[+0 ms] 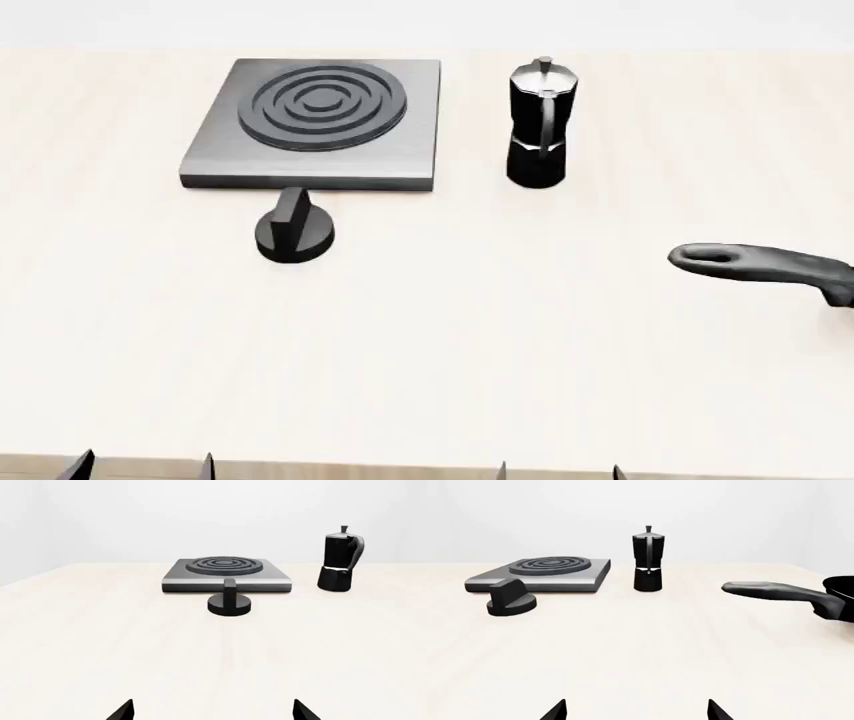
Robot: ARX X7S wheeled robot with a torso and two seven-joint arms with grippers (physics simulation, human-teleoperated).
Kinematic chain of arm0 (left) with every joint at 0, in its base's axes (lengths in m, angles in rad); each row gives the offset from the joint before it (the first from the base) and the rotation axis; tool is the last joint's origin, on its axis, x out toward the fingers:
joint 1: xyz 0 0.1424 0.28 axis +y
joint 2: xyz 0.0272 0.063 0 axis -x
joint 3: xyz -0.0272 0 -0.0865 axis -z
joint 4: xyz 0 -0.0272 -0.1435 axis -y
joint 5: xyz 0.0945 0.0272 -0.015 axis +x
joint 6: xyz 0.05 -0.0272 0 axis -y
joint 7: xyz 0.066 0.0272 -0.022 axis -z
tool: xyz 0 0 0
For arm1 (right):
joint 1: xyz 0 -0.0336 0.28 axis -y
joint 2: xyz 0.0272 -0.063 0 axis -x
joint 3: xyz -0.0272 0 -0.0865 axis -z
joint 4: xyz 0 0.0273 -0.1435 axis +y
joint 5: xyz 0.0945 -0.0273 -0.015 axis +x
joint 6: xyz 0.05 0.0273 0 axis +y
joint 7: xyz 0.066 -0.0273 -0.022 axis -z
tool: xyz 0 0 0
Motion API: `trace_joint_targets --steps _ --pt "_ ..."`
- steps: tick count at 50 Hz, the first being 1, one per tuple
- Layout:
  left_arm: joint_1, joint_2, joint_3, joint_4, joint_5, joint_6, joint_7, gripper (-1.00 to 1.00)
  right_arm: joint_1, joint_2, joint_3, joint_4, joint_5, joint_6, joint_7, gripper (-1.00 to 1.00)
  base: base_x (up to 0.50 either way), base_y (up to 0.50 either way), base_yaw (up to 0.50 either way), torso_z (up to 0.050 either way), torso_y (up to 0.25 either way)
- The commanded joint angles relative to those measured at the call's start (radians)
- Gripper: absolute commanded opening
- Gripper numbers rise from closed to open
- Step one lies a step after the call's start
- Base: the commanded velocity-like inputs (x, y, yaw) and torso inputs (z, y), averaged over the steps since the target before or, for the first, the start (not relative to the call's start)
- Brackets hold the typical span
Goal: Put the moka pot on the stove.
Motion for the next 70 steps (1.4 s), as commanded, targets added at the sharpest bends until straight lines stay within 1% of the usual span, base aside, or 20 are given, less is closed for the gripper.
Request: trace_joint_targets --steps 1,3,4,6,17,19,21,31,32,35,37,52,70 --pt "0.002 -0.012 0.014 0.005 -0.012 -0.003 -0.014 1.0 0.0 0.009 -0.013 0.0 0.009 0.0 0.013 1.0 0.0 0.0 0.0 0.0 0.0" --pt "0.001 -0.022 0.026 0.001 -0.026 0.001 -0.023 1.0 0.0 0.015 -0.02 0.002 0.014 -0.005 0.019 1.0 0.0 0.0 0.0 0.0 0.0" --pt "0.0 -0.025 0.03 -0.001 -0.033 0.001 -0.024 1.0 0.001 0.026 -0.031 -0.001 0.037 0.004 -0.007 1.0 0.0 0.0 0.0 0.0 0.0" --pt "-0.004 -0.031 0.036 -0.012 -0.039 0.01 -0.033 1.0 0.001 0.031 -0.037 -0.003 0.027 0.012 0.018 1.0 0.0 0.0 0.0 0.0 0.0" --pt "-0.004 -0.056 0.057 -0.004 -0.078 0.023 -0.05 1.0 0.002 0.051 -0.061 0.002 0.066 -0.004 0.04 1.0 0.0 0.0 0.0 0.0 0.0" --pt "-0.002 -0.06 0.062 0.012 -0.08 0.015 -0.054 1.0 0.002 0.058 -0.071 -0.004 0.039 0.011 0.061 1.0 0.0 0.0 0.0 0.0 0.0" --pt "0.0 -0.064 0.067 0.022 -0.083 0.013 -0.056 1.0 0.002 0.058 -0.069 0.0 0.066 0.002 0.053 1.0 0.0 0.0 0.0 0.0 0.0" --pt "0.009 -0.081 0.093 0.046 -0.08 0.018 -0.07 1.0 0.004 0.07 -0.084 0.012 0.075 -0.034 0.073 1.0 0.0 0.0 0.0 0.0 0.0" --pt "0.005 -0.081 0.097 0.041 -0.049 0.019 -0.096 1.0 0.004 0.071 -0.085 0.012 0.08 -0.036 0.071 1.0 0.0 0.0 0.0 0.0 0.0" --pt "0.009 -0.086 0.11 0.049 -0.05 0.021 -0.091 1.0 0.004 0.075 -0.09 0.012 0.083 -0.034 0.075 1.0 0.0 0.0 0.0 0.0 0.0" --pt "0.013 -0.085 0.107 0.046 -0.072 0.048 -0.084 1.0 0.004 0.077 -0.093 0.014 0.082 -0.041 0.08 1.0 0.0 0.0 0.0 0.0 0.0" --pt "0.029 -0.109 0.123 0.128 -0.096 0.032 -0.096 1.0 0.011 0.086 -0.109 0.073 0.073 -0.204 0.107 1.0 0.0 0.0 0.0 0.0 0.0" --pt "0.032 -0.133 0.133 0.181 -0.121 0.029 -0.112 1.0 0.017 0.107 -0.137 0.091 0.081 -0.252 0.123 1.0 0.02 0.0 0.0 0.0 0.0"
